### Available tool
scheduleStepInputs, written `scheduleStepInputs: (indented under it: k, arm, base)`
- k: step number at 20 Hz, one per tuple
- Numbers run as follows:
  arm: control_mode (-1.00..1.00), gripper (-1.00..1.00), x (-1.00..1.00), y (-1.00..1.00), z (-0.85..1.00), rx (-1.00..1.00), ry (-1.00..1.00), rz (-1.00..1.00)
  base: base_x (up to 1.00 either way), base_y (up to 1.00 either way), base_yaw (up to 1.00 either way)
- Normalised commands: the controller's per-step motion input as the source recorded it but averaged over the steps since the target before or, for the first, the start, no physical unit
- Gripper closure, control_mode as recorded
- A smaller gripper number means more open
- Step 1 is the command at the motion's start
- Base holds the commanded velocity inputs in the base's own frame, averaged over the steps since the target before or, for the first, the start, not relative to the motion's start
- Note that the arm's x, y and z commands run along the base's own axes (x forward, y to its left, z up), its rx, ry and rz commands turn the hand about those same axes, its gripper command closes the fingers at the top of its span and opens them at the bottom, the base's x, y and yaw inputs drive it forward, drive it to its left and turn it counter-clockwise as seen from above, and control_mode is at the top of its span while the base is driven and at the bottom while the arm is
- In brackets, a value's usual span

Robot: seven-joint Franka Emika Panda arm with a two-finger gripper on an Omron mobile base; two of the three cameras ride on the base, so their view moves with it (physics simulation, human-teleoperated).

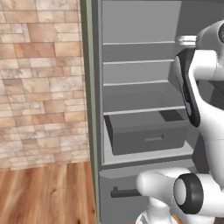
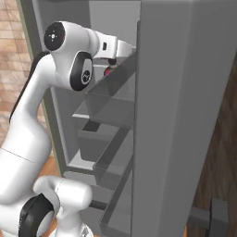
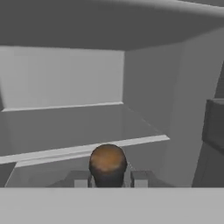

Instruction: Place the liquors on the top shelf of the fridge to keep them out of children's reach, and place the cucumber on lower shelves for easy access.

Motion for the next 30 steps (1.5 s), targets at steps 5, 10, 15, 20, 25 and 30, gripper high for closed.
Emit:
scheduleStepInputs:
  k: [5, 10, 15, 20, 25, 30]
  arm:
    - [-1.00, 1.00, 0.00, 0.00, 0.14, 0.00, -0.24, -0.03]
    - [-1.00, 1.00, 0.00, 0.00, 0.45, 0.00, -0.19, -0.07]
    - [-1.00, 1.00, 0.00, 0.00, 0.71, 0.00, -0.08, -0.04]
    - [-1.00, 1.00, 0.07, 0.00, 0.37, 0.00, 0.01, -0.04]
    - [-1.00, 1.00, 0.41, 0.00, 0.00, 0.00, 0.09, -0.04]
    - [-1.00, 1.00, 0.50, 0.00, -0.20, 0.01, 0.00, -0.02]
  base:
    - [0.00, 0.00, 0.00]
    - [0.00, 0.00, 0.00]
    - [0.00, 0.00, 0.00]
    - [0.00, 0.00, 0.00]
    - [0.00, 0.00, 0.00]
    - [0.00, 0.00, 0.00]
